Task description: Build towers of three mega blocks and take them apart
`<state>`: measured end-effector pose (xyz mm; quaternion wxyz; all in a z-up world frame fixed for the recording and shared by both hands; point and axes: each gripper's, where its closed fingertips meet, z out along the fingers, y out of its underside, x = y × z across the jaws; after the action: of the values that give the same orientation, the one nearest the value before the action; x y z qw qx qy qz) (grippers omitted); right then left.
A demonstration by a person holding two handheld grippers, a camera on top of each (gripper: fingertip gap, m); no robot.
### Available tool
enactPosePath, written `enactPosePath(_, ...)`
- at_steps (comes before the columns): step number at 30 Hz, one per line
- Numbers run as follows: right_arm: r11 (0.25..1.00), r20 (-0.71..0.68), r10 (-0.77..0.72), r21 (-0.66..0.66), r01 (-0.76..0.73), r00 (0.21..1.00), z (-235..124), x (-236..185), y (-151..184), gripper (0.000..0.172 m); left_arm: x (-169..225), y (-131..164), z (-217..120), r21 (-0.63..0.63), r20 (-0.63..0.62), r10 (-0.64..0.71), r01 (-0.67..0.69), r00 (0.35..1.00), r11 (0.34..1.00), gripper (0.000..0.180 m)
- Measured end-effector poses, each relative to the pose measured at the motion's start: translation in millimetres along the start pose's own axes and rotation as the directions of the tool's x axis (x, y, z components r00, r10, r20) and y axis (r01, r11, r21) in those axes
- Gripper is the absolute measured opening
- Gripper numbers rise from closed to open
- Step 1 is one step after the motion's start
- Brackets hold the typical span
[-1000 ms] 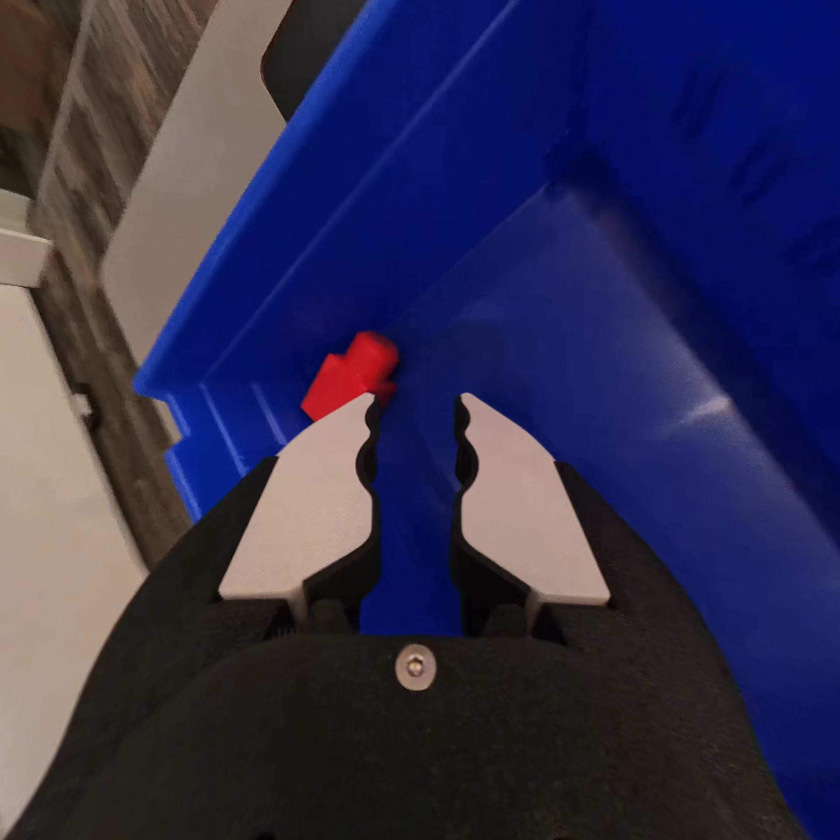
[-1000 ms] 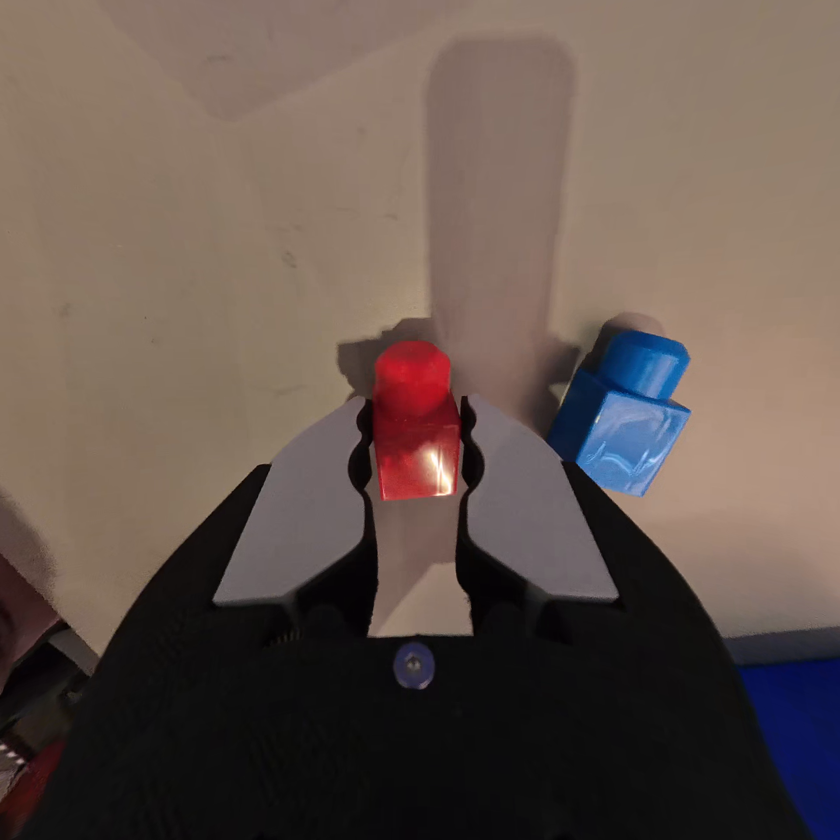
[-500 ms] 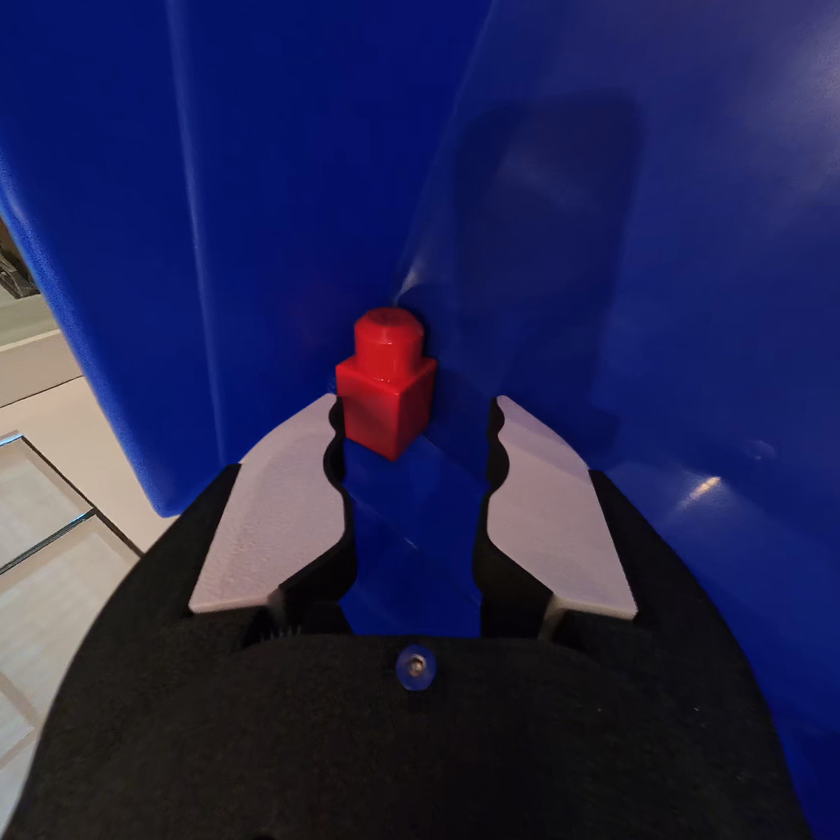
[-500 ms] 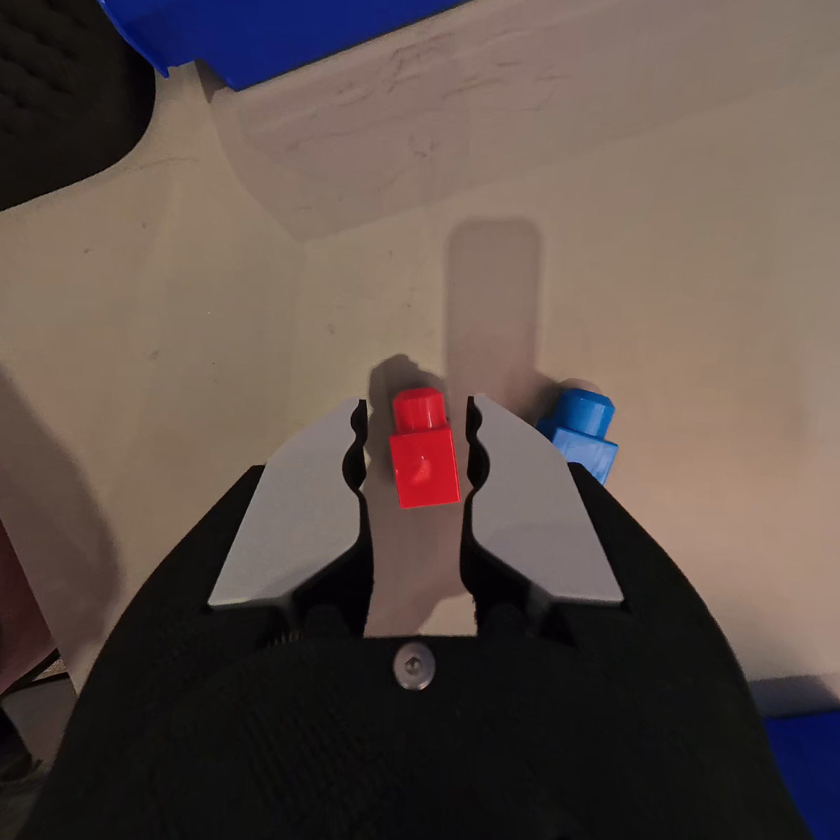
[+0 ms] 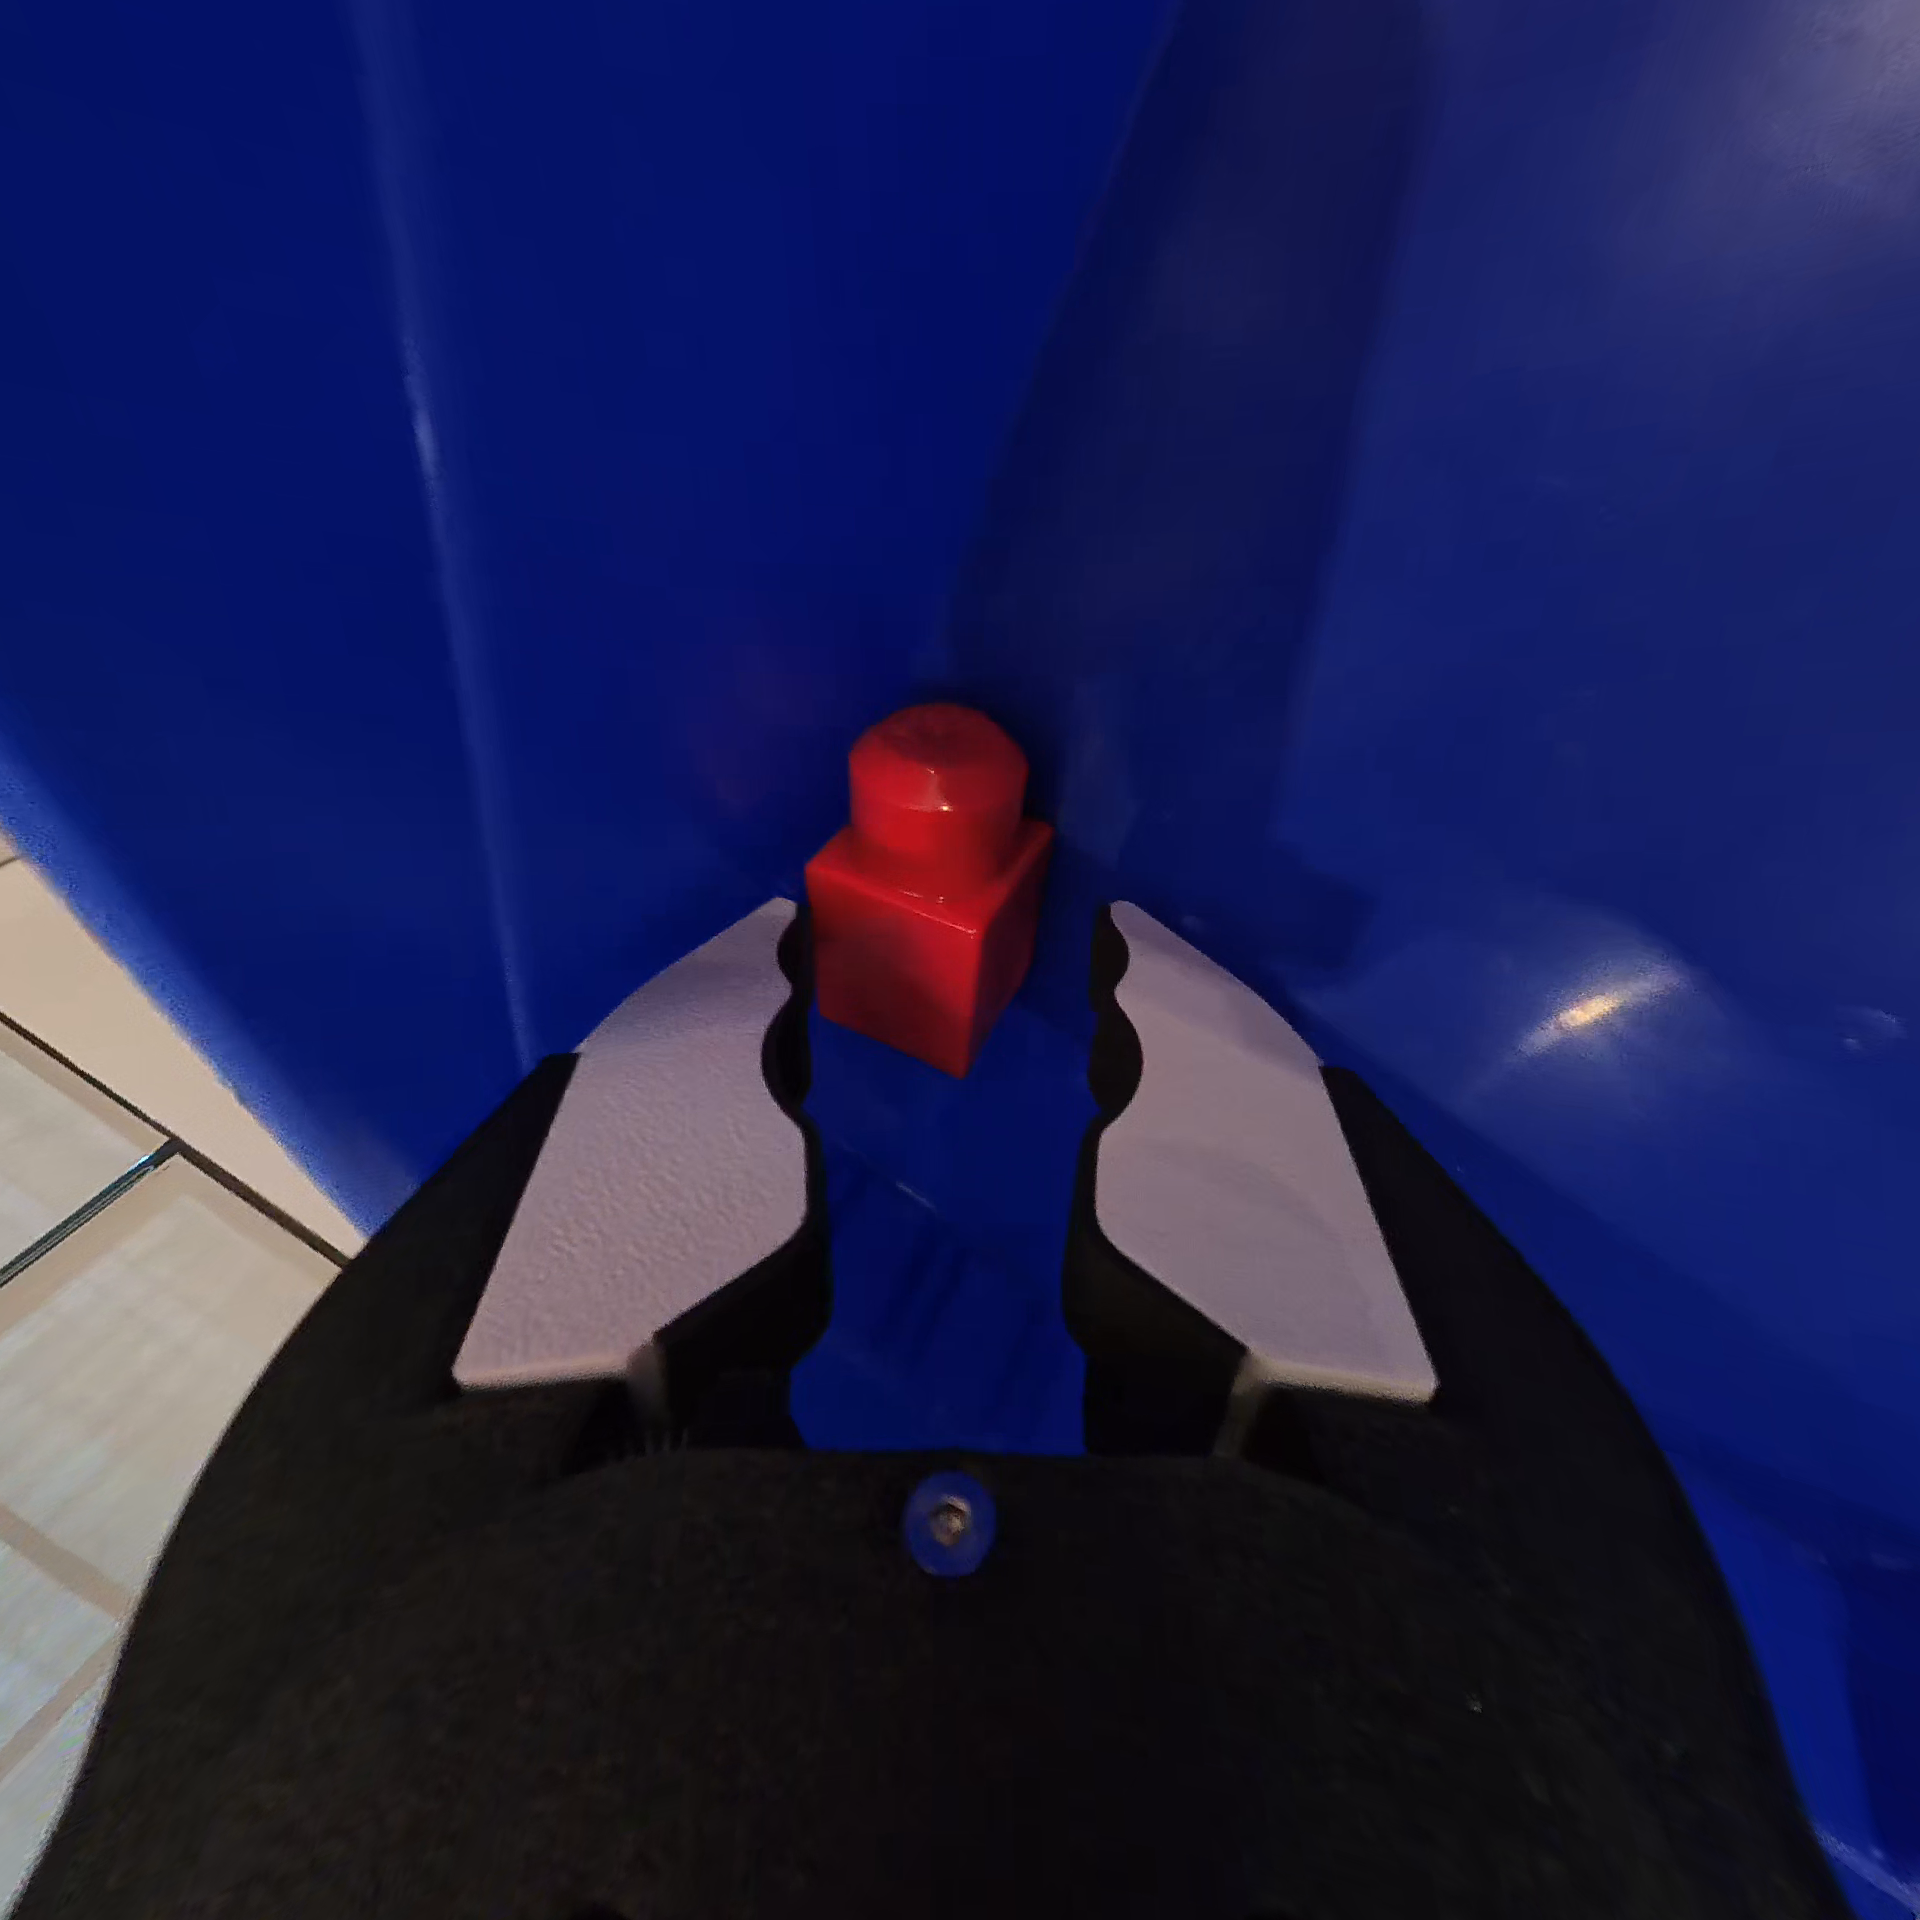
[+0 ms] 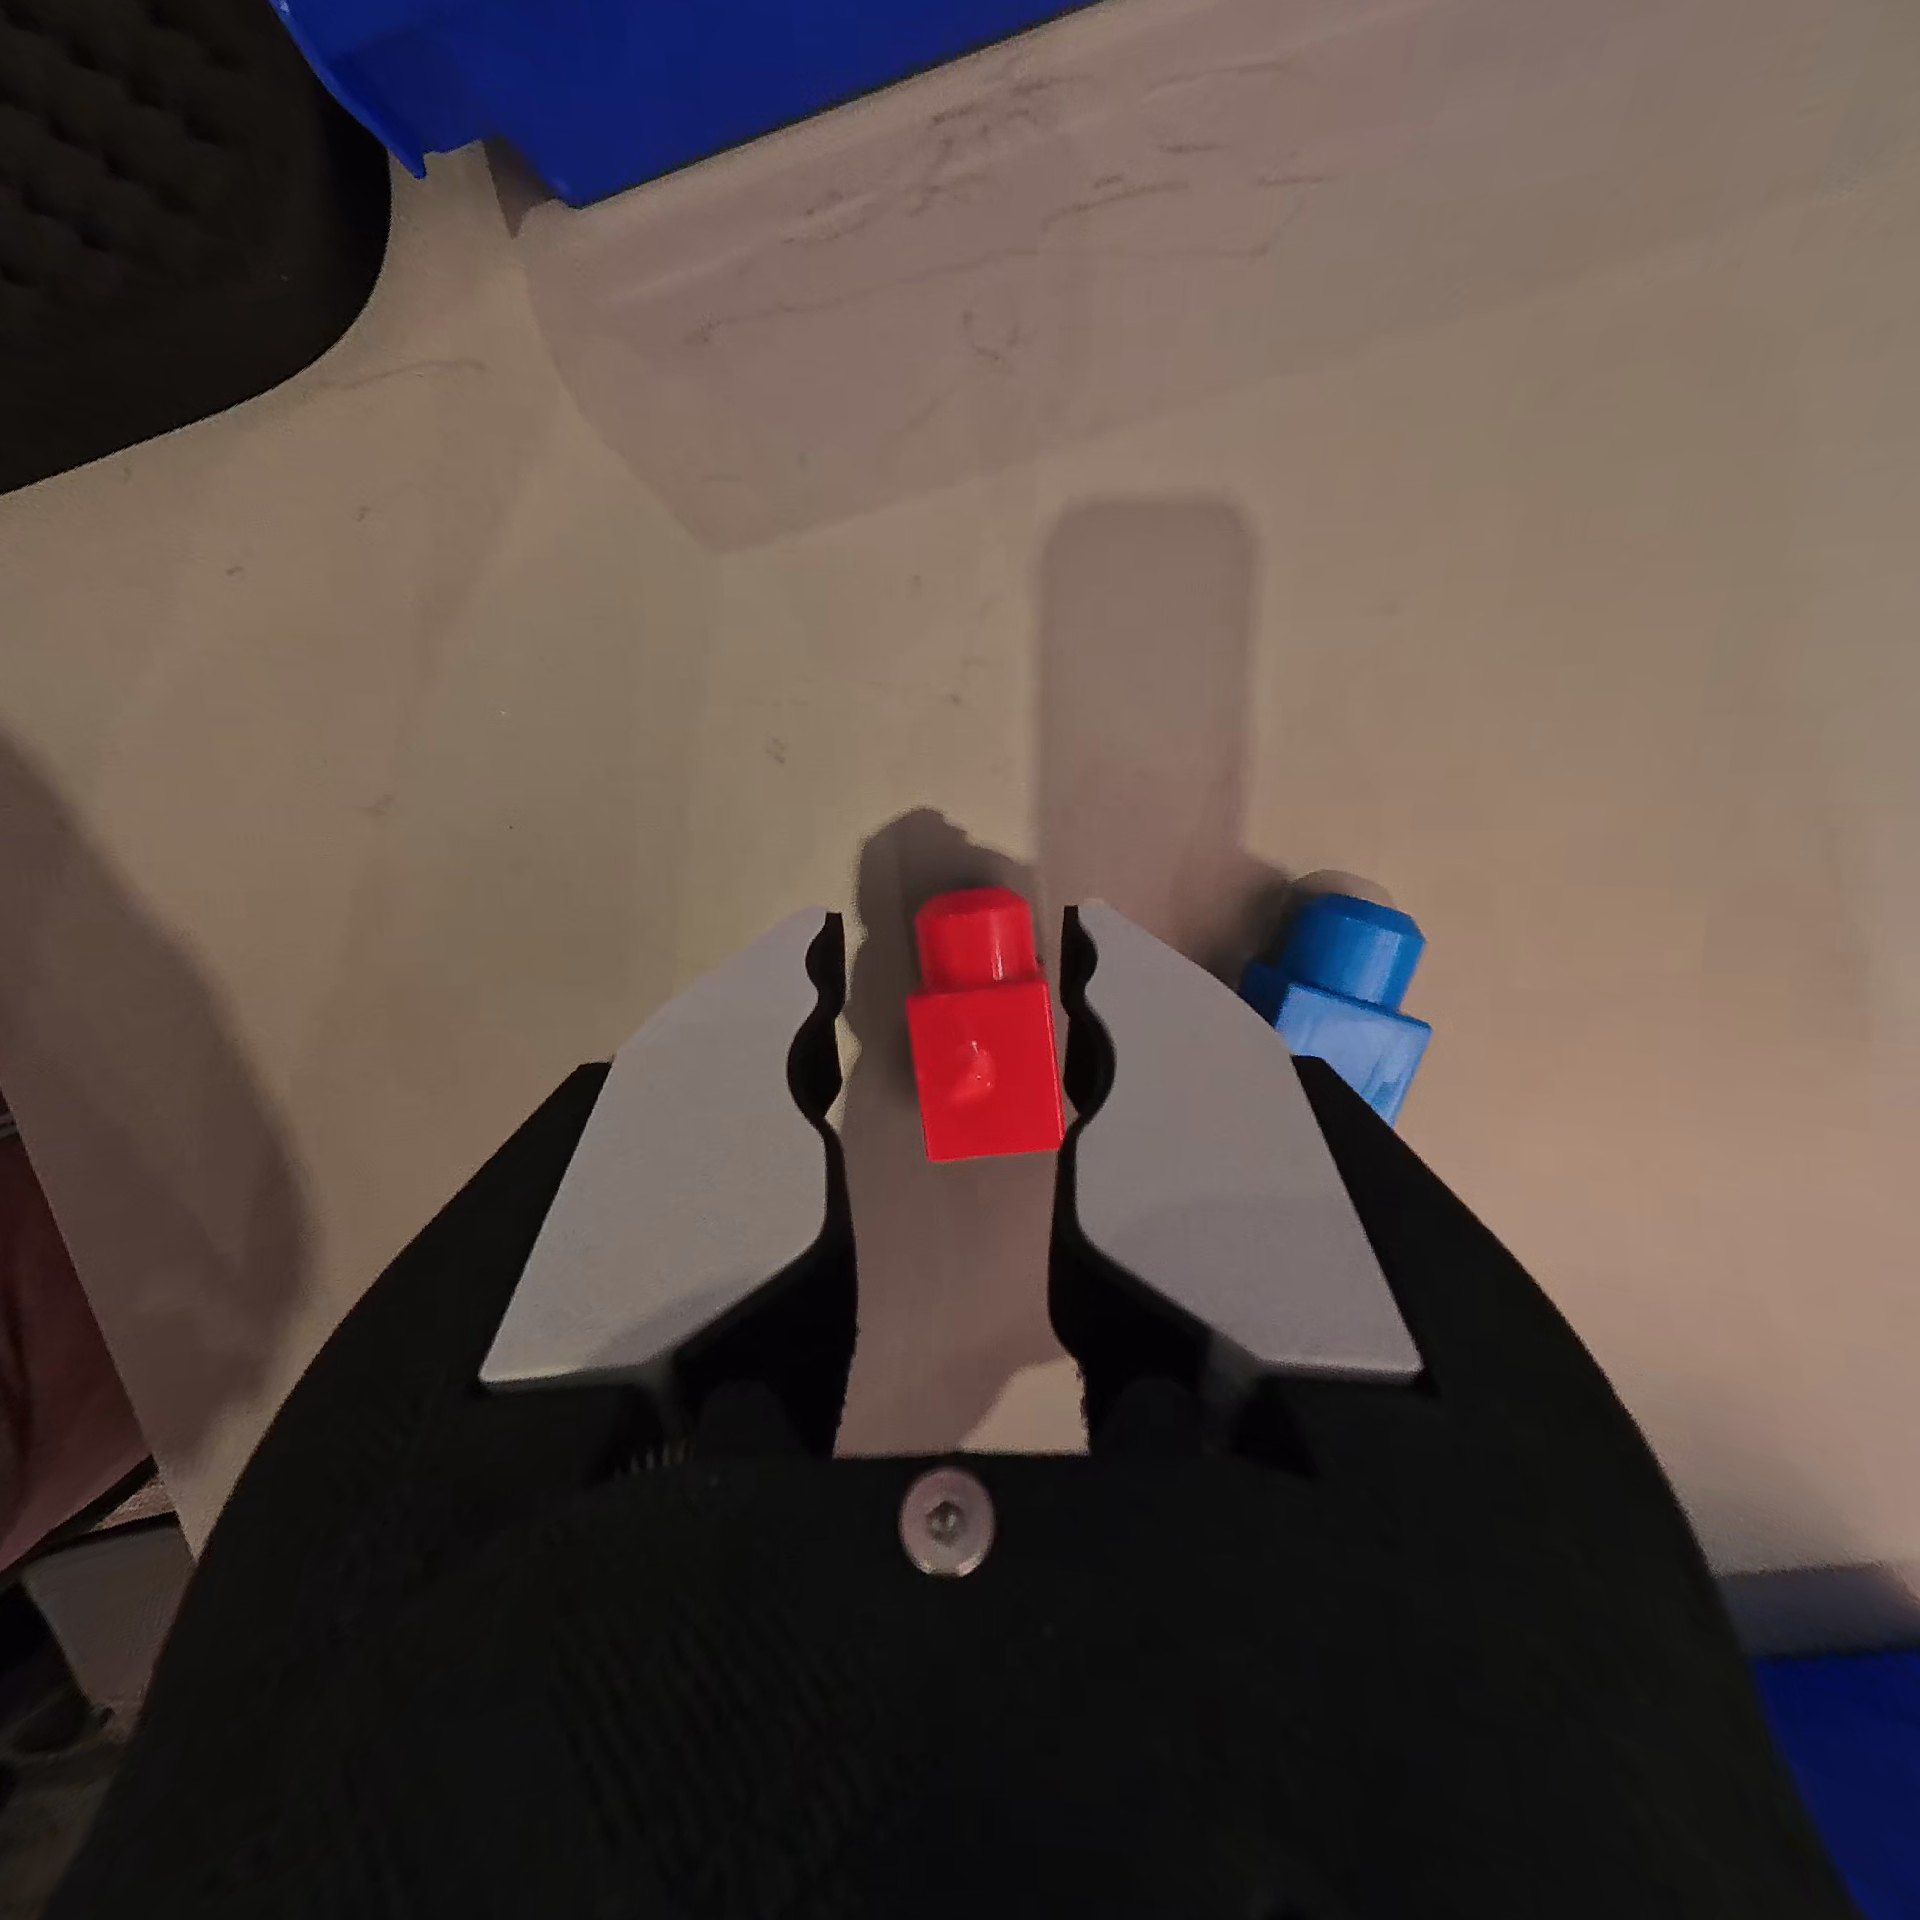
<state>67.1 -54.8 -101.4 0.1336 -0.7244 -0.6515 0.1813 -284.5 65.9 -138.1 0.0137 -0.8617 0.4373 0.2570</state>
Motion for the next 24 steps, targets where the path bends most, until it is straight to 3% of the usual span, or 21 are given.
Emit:
enactPosePath(10, 1.000, 0.009, -0.005, 0.010, 0.005, 1.000, -2.7, -1.7, -1.7, 0.041, 30.6, 9.9, -17.2, 0.015, -0.154, -0.016, 0.019, 0.988, 1.000, 0.046)
enactPosePath(13, 1.000, 0.013, -0.007, 0.013, 0.007, 1.000, -2.6, -2.4, -2.3, 0.041, 29.8, 15.3, -13.4, 0.002, -0.140, -0.012, 0.013, 0.990, 1.000, 0.063)
enactPosePath(16, 1.000, 0.016, -0.009, 0.009, 0.008, 1.000, -1.9, -2.7, -1.8, 0.041, 32.1, 15.7, -9.4, -0.036, -0.144, -0.007, 0.002, 0.990, 0.999, 0.066)
enactPosePath(22, 1.000, 0.022, -0.002, 0.020, 0.001, 1.000, -5.1, -1.2, -1.2, 0.040, 34.8, 13.1, -9.6, -0.040, -0.161, -0.008, 0.002, 0.987, 0.999, 0.040)
enactPosePath(24, 0.999, 0.025, 0.001, 0.032, -0.002, 1.000, -7.9, -0.9, -2.0, 0.040, 39.5, 18.1, -11.5, -0.055, -0.180, 0.008, -0.018, 0.984, 0.998, 0.040)
